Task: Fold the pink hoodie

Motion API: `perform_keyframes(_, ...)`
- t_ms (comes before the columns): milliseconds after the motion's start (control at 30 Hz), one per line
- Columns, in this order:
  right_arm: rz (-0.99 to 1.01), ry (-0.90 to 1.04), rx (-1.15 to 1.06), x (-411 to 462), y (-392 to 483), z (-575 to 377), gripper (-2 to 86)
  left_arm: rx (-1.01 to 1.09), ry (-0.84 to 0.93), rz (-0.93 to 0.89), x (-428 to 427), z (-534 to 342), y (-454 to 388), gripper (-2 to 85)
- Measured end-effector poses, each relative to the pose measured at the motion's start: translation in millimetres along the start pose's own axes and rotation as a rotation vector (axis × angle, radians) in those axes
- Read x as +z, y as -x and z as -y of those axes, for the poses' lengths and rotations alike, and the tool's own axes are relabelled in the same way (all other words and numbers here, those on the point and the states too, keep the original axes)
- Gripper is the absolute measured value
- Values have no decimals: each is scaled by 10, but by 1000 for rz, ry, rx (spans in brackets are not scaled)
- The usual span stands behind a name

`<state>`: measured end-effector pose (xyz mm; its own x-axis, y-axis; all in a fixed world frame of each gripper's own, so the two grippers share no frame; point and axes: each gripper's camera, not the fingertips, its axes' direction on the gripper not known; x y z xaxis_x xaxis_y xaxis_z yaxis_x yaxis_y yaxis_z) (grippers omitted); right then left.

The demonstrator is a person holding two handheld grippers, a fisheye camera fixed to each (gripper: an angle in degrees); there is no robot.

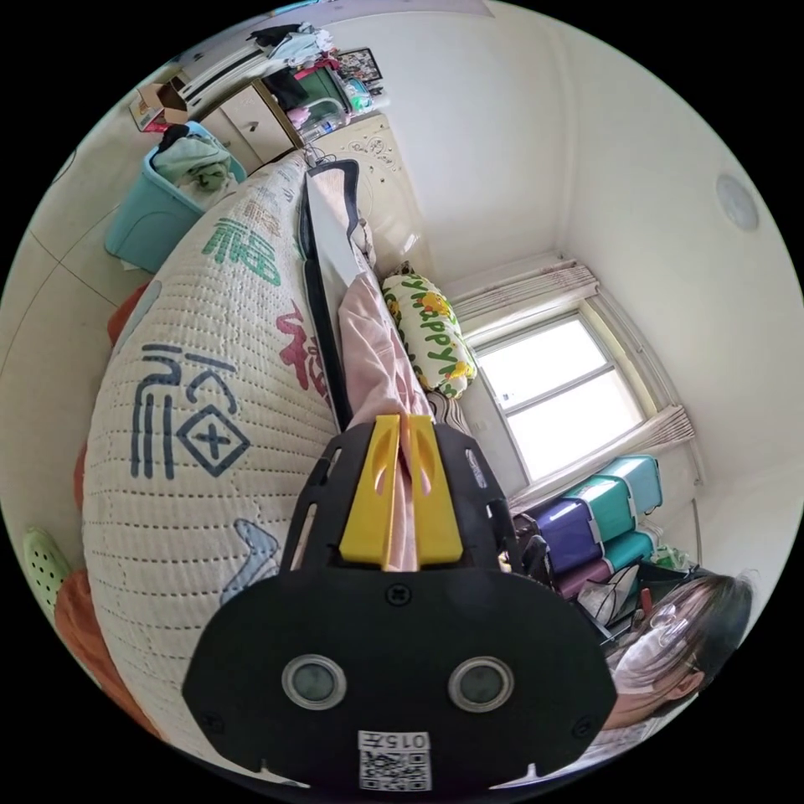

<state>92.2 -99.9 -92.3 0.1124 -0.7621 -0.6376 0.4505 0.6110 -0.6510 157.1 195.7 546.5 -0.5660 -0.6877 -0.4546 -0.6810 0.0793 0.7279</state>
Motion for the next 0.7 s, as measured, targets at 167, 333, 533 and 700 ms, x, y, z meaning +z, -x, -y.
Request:
perform_keyframes(167, 292, -21, -6, -212, -65, 251, 32, 9, -25, -18, -60, -11, 1, -1)
perform_keyframes(333, 583, -41, 184, -268, -511, 193, 14, 27, -24, -6, -60, 1, -32, -1)
perform_keyframes(533, 559, -8, 352, -41, -945, -150, 1, 25, -27, -17, -63, -13, -25, -1)
perform_keyframes(700, 332, -191, 271, -520, -718, -172, -4, 41, -31, -24, -56, -27, -59, 5)
